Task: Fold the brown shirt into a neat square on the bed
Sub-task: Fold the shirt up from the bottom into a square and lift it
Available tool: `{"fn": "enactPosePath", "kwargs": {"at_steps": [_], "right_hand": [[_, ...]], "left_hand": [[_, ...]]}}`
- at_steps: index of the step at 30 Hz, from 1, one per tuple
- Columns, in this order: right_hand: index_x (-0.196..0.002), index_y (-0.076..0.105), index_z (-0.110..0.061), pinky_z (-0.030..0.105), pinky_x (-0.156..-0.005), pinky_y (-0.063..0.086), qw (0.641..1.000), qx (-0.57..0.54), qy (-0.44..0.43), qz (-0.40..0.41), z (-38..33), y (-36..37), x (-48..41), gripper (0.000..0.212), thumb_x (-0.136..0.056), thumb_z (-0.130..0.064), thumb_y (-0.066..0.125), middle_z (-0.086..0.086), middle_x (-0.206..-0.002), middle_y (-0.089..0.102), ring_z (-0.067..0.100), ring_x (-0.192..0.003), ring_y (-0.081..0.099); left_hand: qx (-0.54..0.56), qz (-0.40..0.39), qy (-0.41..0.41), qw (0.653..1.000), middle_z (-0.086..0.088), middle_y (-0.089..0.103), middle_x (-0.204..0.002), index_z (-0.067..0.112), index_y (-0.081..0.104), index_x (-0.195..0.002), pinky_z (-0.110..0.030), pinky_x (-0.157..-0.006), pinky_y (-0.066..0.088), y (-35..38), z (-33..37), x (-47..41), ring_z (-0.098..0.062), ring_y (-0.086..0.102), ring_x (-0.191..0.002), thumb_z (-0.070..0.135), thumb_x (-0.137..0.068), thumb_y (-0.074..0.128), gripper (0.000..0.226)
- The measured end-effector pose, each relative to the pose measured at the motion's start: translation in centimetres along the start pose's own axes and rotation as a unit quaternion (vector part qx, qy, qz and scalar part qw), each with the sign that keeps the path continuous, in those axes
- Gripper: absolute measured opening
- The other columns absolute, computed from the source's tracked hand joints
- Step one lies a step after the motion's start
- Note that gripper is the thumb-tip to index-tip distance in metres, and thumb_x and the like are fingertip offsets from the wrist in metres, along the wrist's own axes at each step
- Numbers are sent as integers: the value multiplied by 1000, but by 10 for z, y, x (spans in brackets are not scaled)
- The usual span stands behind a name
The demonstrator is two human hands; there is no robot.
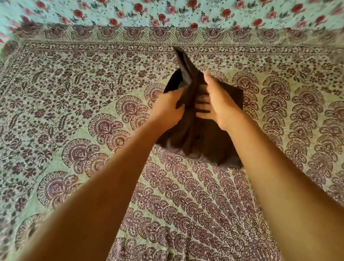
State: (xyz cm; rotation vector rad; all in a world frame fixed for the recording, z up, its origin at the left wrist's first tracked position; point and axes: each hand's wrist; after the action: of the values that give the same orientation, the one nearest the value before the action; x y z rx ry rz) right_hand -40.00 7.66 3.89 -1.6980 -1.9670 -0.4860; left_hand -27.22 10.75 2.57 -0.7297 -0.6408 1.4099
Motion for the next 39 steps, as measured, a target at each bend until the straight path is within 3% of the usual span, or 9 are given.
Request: {"fn": "enactPosePath", "kwargs": {"at_steps": [4,8,12,15,20,23,28,32,39], "right_hand": [[-106,55,-18,44,-87,53,999,40,12,22,-40,-2,24,52,-78,-62,58,3,-105,60,25,-98,58],[-112,51,-6,41,-83,53,980,131,-18,146,-43,-9,45,29,-87,-13,62,8,-105,57,24,-88,53],[-123,45,-3,36,-90,42,970,188,-31,152,-45,-19,76,34,-91,-10,54,11,-118,52,25,-100,48],[-120,47,-6,33,-88,41,977,182,-29,109,-53,-28,110,36,-88,-17,61,10,-122,53,24,-100,49],[-110,59,-11,30,-85,45,992,113,-46,18,-83,-33,191,28,-84,-16,65,0,-102,63,19,-90,59],[-101,68,-12,30,-82,53,996,38,-61,-45,-95,-35,234,21,-80,-15,65,1,-87,73,19,-81,68],[-69,75,-9,25,-55,57,982,-108,-57,-147,-95,-35,292,20,-78,-13,59,5,-67,72,16,-58,68],[-59,74,-9,23,-53,56,977,-130,-55,-162,-84,-41,319,11,-57,-17,68,5,-64,71,15,-56,68],[-67,75,-11,33,-75,52,995,-53,6,-80,-52,-83,335,22,-83,-22,64,5,-65,70,19,-57,67]], "left_hand": [[-174,-16,70,982,-17,64,-100,17,48,-130,-37,-68,40,-8,45,19,-37,60,-93,6,-89,44,43],[-195,-38,119,973,-13,63,-106,17,39,-135,-32,-65,35,-17,68,39,-35,61,-95,10,-90,45,46],[166,-141,90,972,2,65,-103,15,50,-132,-13,-67,45,-47,71,68,-4,63,-77,24,-94,53,40],[401,6,-50,915,0,68,-98,8,61,-114,-16,-70,50,-80,47,87,-3,65,-79,18,-96,48,24],[421,69,-255,868,-10,46,-140,14,39,-138,-46,-109,28,-102,20,129,-25,42,-128,39,-100,34,46],[397,-2,-270,877,-3,33,-144,8,25,-145,-8,-99,29,-103,23,157,-19,32,-132,34,-104,23,49],[642,-54,-299,704,-7,69,-112,19,72,-106,-31,-78,56,-107,41,186,-22,65,-103,63,-93,17,72],[702,-42,-268,659,-7,66,-118,19,69,-112,-34,-80,55,-122,59,212,-23,64,-106,65,-91,21,70],[578,-58,-246,776,-3,72,-69,12,74,-68,-23,-56,56,-185,68,256,-15,68,-62,9,-84,48,30]]}}
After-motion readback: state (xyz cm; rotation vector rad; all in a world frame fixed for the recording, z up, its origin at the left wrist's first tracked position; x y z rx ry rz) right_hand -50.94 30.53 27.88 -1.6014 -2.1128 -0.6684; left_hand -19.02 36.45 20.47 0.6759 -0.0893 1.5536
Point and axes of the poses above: each hand's wrist, its own x-axis away from the middle knuckle, its own y-axis out of the palm, z = x × y
